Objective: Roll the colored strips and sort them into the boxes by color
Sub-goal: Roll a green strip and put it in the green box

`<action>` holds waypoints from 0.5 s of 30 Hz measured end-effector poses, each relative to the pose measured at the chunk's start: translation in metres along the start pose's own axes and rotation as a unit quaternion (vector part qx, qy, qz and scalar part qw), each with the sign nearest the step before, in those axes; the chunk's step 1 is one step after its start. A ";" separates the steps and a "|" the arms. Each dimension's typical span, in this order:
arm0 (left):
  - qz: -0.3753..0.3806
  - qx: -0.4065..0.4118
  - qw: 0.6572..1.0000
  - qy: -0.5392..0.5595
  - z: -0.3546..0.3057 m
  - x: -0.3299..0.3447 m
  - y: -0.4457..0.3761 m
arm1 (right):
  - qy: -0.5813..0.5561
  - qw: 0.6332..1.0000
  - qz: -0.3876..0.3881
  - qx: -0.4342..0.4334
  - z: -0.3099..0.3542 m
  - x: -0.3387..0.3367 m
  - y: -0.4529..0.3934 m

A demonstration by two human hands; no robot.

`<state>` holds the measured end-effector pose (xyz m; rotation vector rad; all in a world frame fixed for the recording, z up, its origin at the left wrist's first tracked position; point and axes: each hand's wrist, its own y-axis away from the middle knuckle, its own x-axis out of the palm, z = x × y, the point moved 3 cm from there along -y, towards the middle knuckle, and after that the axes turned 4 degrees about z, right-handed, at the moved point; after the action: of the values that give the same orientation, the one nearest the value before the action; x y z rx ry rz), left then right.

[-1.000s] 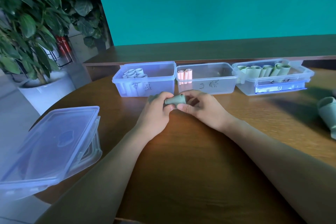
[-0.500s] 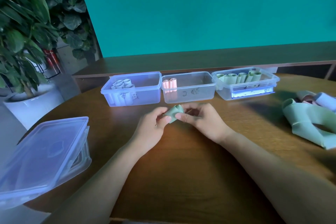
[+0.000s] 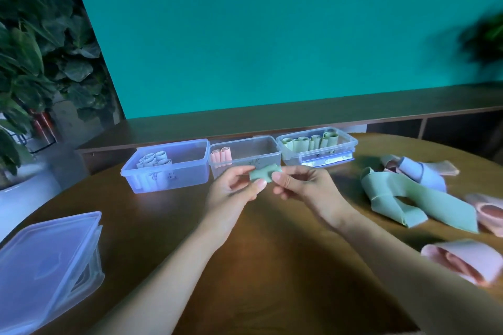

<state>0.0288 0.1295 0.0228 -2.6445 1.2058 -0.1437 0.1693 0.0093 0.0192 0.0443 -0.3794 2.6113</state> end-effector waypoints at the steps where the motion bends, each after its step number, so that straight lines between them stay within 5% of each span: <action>1: 0.002 0.004 1.000 0.007 -0.005 0.007 -0.004 | -0.001 1.000 0.006 0.020 0.007 -0.009 0.001; 10: 0.089 0.018 0.996 0.014 -0.048 0.073 -0.030 | 0.148 0.980 0.111 0.073 0.059 -0.066 0.011; 15: 0.090 0.059 0.988 -0.107 -0.061 0.090 -0.048 | 0.341 0.939 0.047 0.004 0.082 -0.092 0.001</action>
<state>0.1112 0.0818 0.0935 -2.3651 1.3103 0.0956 0.2464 -0.0580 0.0887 -0.8708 -0.1174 2.5170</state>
